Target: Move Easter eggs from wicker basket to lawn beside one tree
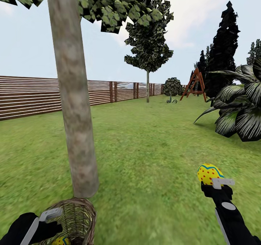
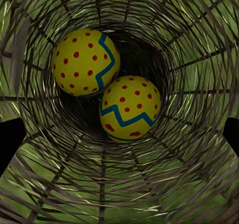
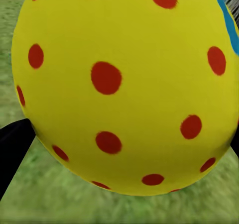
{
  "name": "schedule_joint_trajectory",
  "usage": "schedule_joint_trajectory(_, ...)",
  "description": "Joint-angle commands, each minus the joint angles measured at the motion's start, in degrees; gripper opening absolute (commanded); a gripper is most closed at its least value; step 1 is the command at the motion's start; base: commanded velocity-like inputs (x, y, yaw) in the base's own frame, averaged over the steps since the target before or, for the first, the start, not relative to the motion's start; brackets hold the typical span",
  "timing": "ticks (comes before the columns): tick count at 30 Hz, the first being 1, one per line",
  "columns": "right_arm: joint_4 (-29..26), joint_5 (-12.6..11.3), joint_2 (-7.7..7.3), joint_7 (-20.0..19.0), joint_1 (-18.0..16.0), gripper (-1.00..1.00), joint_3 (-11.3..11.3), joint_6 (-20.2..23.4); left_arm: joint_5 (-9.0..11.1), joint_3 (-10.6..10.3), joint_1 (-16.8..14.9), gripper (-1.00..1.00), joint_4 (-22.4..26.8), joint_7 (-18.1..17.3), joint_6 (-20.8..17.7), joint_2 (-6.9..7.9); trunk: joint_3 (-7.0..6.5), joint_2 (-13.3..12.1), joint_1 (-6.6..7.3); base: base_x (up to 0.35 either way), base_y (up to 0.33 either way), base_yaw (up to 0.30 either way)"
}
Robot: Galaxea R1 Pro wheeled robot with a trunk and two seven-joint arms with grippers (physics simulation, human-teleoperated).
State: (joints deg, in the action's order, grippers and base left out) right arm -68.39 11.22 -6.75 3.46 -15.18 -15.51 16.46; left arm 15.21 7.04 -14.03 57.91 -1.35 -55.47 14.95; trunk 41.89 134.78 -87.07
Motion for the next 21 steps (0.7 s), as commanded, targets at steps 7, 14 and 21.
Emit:
schedule_joint_trajectory(7,-0.1,0.5,0.07,0.1,0.0,-1.0,0.0,0.4,0.0,0.1,0.0,1.0,0.0,-0.1,-0.3,-0.01,1.33,2.9,-1.53,0.0,0.0,0.0)
schedule_joint_trajectory(14,-0.1,0.5,0.33,0.1,0.0,-1.0,0.0,0.3,0.0,0.1,0.0,1.0,0.0,-0.1,-0.2,-0.61,1.33,2.9,-1.53,0.001,0.0,0.0)
schedule_joint_trajectory(21,-0.1,0.5,0.45,0.1,0.0,-1.0,0.1,0.4,0.0,0.0,0.0,1.0,0.0,-0.2,0.0,-0.71,1.33,2.9,-1.53,0.241,-0.026,0.0)
